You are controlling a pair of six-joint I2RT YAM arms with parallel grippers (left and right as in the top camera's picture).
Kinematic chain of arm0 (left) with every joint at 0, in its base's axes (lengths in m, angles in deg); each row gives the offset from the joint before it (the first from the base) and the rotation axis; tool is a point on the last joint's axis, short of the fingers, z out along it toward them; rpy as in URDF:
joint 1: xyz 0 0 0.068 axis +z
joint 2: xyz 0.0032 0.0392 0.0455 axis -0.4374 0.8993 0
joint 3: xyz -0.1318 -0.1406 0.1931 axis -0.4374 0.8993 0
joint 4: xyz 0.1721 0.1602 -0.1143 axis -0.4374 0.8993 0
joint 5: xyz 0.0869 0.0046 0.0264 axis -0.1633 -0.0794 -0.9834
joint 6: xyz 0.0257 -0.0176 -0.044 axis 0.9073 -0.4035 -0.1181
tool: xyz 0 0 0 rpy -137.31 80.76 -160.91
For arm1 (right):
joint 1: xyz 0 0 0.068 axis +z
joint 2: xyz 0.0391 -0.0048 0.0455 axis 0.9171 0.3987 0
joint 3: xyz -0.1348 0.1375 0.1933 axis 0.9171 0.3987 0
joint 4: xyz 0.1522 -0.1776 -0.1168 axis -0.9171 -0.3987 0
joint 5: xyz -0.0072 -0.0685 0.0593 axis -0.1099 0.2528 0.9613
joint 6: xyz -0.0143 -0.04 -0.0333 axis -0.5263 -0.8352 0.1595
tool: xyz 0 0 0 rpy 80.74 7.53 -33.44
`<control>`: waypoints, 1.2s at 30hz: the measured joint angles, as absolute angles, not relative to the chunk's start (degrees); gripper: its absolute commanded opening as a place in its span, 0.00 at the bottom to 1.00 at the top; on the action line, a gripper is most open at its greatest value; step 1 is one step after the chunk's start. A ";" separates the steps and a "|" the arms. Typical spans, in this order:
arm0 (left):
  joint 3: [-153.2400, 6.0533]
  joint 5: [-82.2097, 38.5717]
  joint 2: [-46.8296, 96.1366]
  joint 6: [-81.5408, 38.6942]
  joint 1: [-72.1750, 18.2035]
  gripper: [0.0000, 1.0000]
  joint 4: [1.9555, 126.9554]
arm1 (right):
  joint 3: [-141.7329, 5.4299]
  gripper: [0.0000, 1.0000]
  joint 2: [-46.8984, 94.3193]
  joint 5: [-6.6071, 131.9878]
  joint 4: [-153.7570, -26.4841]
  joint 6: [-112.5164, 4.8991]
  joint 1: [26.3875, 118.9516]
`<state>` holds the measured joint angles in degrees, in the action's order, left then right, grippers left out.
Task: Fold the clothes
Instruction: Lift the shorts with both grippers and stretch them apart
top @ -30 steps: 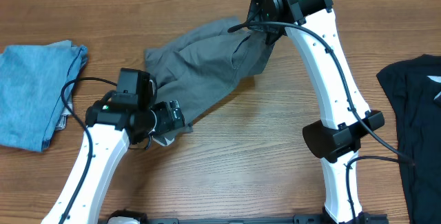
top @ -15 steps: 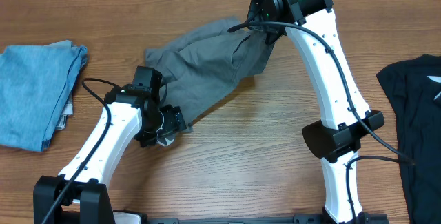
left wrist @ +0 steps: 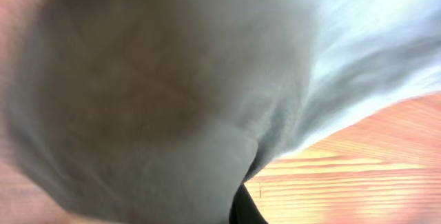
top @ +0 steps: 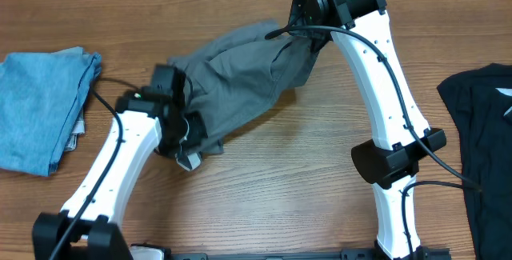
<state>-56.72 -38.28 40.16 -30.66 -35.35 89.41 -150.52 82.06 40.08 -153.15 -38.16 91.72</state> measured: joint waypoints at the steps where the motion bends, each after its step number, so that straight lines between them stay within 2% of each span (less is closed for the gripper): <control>1: -60.48 -38.58 39.57 -29.76 -35.35 0.04 91.68 | -150.52 0.04 82.06 40.04 -153.36 -38.55 91.72; 6: -82.18 -42.69 36.16 -26.72 -35.35 0.04 103.96 | -150.48 0.04 79.81 40.84 -152.97 -40.13 90.43; 10: -97.96 -48.16 35.99 -25.24 -35.35 0.04 109.58 | -150.45 0.04 71.70 42.92 -153.08 -41.59 86.43; 17: -112.56 -53.18 35.94 -25.17 -29.62 0.04 111.92 | -150.45 0.04 60.31 43.90 -153.21 -43.97 84.90; 24: -130.55 -53.14 35.42 -25.02 -29.27 0.04 112.53 | -150.30 0.04 51.81 43.93 -146.39 -45.90 84.90; 28: -133.74 -54.19 33.89 -25.02 -29.27 0.04 112.09 | -150.30 0.04 45.34 43.95 -145.32 -45.20 84.90; 36: -133.74 -61.34 34.11 -24.19 -29.27 0.04 108.11 | -150.26 0.04 45.36 43.47 -143.46 -38.86 84.99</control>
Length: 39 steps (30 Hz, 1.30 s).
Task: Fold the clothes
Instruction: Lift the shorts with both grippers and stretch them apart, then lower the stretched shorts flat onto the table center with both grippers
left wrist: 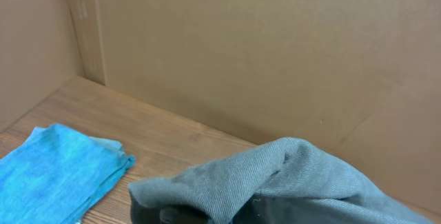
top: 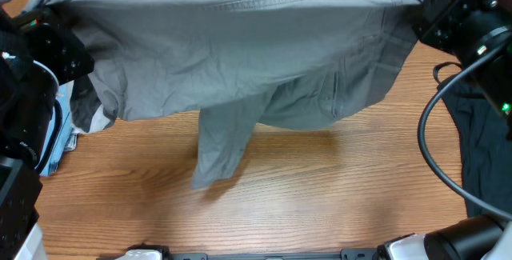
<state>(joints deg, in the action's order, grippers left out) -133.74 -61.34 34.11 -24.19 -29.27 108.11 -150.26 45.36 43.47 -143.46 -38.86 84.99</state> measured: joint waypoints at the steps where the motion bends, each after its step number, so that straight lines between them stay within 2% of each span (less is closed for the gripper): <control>1: -133.74 -61.55 34.08 -24.10 -29.27 0.04 108.18 | -150.26 0.04 45.16 43.47 -142.89 -37.96 84.99; 8: -133.74 -62.08 33.21 -23.58 -29.27 0.04 102.56 | -150.26 0.04 43.79 43.29 -133.89 -34.66 84.99; 14: -133.96 -57.29 29.01 -24.43 -29.27 0.04 113.54 | -150.26 0.04 42.26 42.86 -141.74 -34.71 84.99; 18: -134.03 -49.56 27.64 -25.43 -29.16 0.04 120.81 | -150.26 0.04 38.50 42.81 -145.71 -34.71 84.96; 23: -134.03 -45.03 28.84 -25.50 -29.16 0.04 120.84 | -150.28 0.04 38.15 44.23 -146.72 -34.68 84.90; 25: -134.36 -44.64 31.64 -25.46 -29.16 0.04 119.46 | -150.32 0.04 42.45 44.41 -144.21 -34.68 84.85; 28: -134.90 -44.03 41.49 -23.18 -28.57 0.04 109.93 | -150.28 0.04 50.54 46.42 -136.21 -34.71 84.85; 32: -133.81 -37.27 59.72 -21.72 -20.96 0.04 89.54 | -149.45 0.04 64.40 50.18 -107.29 -36.98 83.39; 34: -133.50 -31.79 62.04 -22.29 -16.66 0.04 82.59 | -149.14 0.04 66.87 53.94 -99.44 -38.22 81.18; 36: -134.57 -28.09 61.27 -22.53 -12.61 0.04 79.92 | -149.14 0.04 66.76 56.89 -98.50 -38.81 79.11; 39: -139.27 -26.63 59.55 -21.00 -11.65 0.04 84.90 | -148.33 0.04 66.56 58.31 -101.10 -39.25 78.30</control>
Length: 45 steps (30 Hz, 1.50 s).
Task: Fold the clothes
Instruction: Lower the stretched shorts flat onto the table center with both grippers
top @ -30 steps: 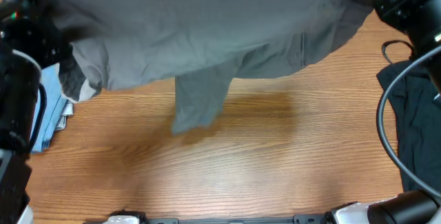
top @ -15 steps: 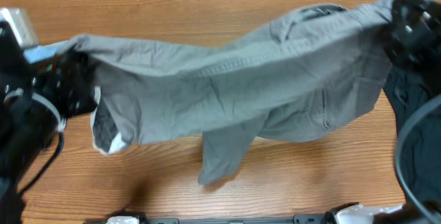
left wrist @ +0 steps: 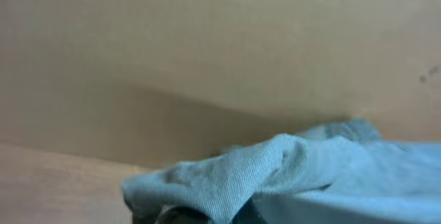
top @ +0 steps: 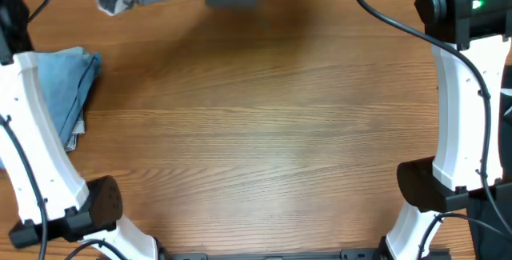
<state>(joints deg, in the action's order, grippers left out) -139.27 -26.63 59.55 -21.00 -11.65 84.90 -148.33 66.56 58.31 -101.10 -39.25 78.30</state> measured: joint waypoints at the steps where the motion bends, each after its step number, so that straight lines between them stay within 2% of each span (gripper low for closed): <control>1: -140.10 -26.47 58.80 -19.60 -11.72 0.04 88.47 | -146.67 0.04 66.32 58.26 -102.96 -39.38 78.01; 5: -140.37 -33.16 60.31 -14.68 -15.35 0.04 107.46 | -134.50 0.04 65.93 58.31 -111.03 -39.45 77.75; 9: -140.28 -38.67 71.88 -13.39 -19.61 0.04 115.61 | -119.90 0.04 65.95 57.13 -115.86 -39.47 77.75; 12: -139.60 -40.11 82.06 -13.30 -20.48 0.04 121.80 | -111.70 0.04 65.95 56.08 -120.69 -39.49 77.73; 14: -139.36 -40.31 84.05 -13.52 -20.72 0.04 125.14 | -109.87 0.04 65.95 55.69 -124.01 -39.47 77.73; 20: -139.36 -37.69 84.27 -13.72 -23.83 0.04 126.93 | -108.60 0.04 65.95 53.72 -136.71 -40.32 77.73; 28: -138.38 -37.75 84.05 -13.72 -29.51 0.04 126.76 | -108.58 0.04 65.95 53.13 -144.27 -43.30 77.73; 31: -130.64 -40.00 82.17 -13.72 -29.62 0.06 126.74 | -108.58 0.18 65.95 53.08 -145.60 -43.80 77.73; 32: -126.79 -41.91 81.25 -13.72 -29.62 0.09 126.87 | -108.58 0.32 65.95 52.91 -146.94 -43.93 77.73; 36: -114.88 -44.64 79.33 -13.92 -29.62 0.08 127.02 | -107.22 0.36 65.93 52.71 -147.66 -43.95 77.69; 41: -109.57 -45.62 79.33 -13.94 -29.62 0.08 126.91 | -100.29 0.36 65.88 52.67 -145.17 -43.97 77.69; 44: -109.46 -44.62 79.22 -13.68 -29.62 0.10 126.91 | -100.29 0.25 65.82 52.60 -143.90 -44.13 77.66; 45: -109.31 -44.51 79.02 -13.68 -29.73 0.12 126.87 | -100.29 0.18 65.82 52.56 -143.94 -44.26 77.66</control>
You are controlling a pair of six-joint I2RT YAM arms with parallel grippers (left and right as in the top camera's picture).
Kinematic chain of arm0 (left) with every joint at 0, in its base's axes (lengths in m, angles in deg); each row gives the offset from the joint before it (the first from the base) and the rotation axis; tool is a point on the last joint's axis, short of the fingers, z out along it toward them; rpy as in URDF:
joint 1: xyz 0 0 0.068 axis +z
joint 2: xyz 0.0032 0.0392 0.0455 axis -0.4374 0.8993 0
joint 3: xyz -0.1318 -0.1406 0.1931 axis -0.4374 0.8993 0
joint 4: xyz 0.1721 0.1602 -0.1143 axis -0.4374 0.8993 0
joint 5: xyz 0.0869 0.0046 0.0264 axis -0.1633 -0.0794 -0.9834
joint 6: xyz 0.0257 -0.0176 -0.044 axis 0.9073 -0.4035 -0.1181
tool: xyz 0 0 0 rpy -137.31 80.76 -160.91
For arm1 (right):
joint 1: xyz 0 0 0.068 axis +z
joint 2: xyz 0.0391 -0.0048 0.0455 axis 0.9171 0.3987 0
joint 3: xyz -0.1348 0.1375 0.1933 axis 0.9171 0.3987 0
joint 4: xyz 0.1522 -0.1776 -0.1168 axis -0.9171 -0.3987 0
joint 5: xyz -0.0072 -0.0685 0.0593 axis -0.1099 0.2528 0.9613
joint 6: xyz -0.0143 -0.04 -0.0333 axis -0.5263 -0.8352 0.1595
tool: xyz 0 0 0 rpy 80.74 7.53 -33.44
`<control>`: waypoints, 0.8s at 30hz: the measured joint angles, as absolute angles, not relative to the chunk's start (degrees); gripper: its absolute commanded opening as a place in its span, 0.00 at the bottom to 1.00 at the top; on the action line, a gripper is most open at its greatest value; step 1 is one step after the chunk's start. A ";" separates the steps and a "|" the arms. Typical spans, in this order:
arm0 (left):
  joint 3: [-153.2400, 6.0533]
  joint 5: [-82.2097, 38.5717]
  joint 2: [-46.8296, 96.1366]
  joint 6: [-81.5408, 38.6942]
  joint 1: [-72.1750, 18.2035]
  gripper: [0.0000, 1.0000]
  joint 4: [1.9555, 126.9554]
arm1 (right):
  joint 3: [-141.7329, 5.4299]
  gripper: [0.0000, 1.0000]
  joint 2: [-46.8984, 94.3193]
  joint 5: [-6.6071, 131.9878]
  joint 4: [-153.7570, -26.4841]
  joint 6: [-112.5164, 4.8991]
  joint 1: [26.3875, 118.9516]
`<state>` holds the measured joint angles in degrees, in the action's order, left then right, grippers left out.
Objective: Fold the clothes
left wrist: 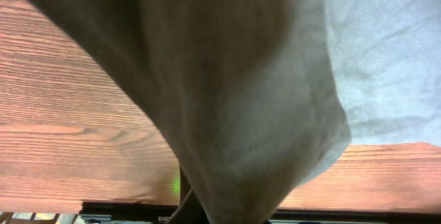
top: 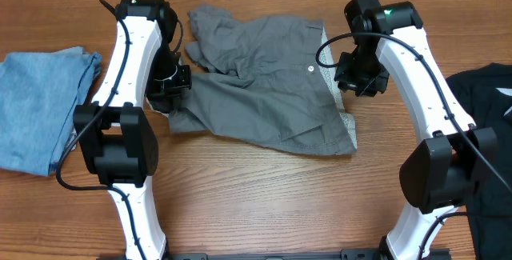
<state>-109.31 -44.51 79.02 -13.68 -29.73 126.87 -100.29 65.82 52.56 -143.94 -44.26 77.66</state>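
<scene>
Grey shorts [top: 264, 84] lie spread on the wooden table [top: 264, 204], with a rumpled fold at their upper left. My left gripper [top: 174, 92] is at the shorts' left edge. In the left wrist view the grey cloth [left wrist: 227, 79] hangs right in front of the camera and narrows down into the left gripper [left wrist: 227, 214], which is shut on it. My right gripper [top: 342, 76] sits low against the shorts' right edge, by the waistband; its fingertips are too small to make out.
A folded blue garment [top: 40, 108] lies at the left edge of the table. A black garment [top: 484, 132] lies at the right edge. A brown wall runs along the back.
Both arms were raised toward the back with the shorts almost out of the overhead view. Now the arms are down and the shorts lie spread flat on the table between the grippers.
The shorts first lay bunched on the table with both grippers at their ends. Then they hung stretched wide between the two raised grippers. After that they were up at the back edge, and now they are laid out flat mid-table.
</scene>
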 measured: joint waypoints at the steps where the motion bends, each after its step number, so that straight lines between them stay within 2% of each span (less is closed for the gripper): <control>1: -108.61 -44.31 78.43 -13.68 -30.01 0.13 126.87 | -100.29 0.13 65.82 52.45 -143.88 -44.56 77.66; 4: -105.48 -44.07 76.03 -13.72 -31.65 0.15 126.91 | -100.29 0.08 65.82 52.49 -143.27 -45.11 77.62; 7: -100.08 -44.13 75.24 -14.94 -34.93 0.27 126.65 | -100.29 0.08 65.82 52.49 -142.17 -45.70 77.64; 10: -92.70 -45.75 75.24 -16.69 -37.73 0.33 126.93 | -100.29 0.08 65.82 52.54 -141.28 -47.01 77.64; 11: -91.25 -46.93 75.22 -17.74 -37.97 0.38 126.80 | -100.29 0.08 65.82 52.49 -141.10 -47.49 77.62; 12: -89.55 -48.57 75.18 -19.20 -37.95 0.52 126.91 | -100.29 0.12 65.82 52.52 -140.84 -48.13 77.62; 15: -87.60 -51.44 75.18 -22.31 -37.90 0.80 126.87 | -100.29 0.36 65.82 52.49 -138.96 -50.27 77.62; 17: -87.43 -52.42 74.26 -23.75 -37.90 0.87 126.82 | -100.29 0.47 65.82 52.54 -136.56 -51.71 77.55; 19: -87.10 -52.59 70.78 -24.21 -37.93 0.87 126.74 | -100.27 0.57 65.82 52.58 -133.74 -53.87 77.47; 22: -87.32 -52.72 56.93 -24.04 -37.93 0.86 123.55 | -100.23 0.66 65.82 52.54 -127.24 -58.81 77.47; 24: -87.87 -52.77 49.23 -23.27 -37.93 1.00 115.50 | -100.16 0.71 65.82 52.56 -121.52 -60.21 77.40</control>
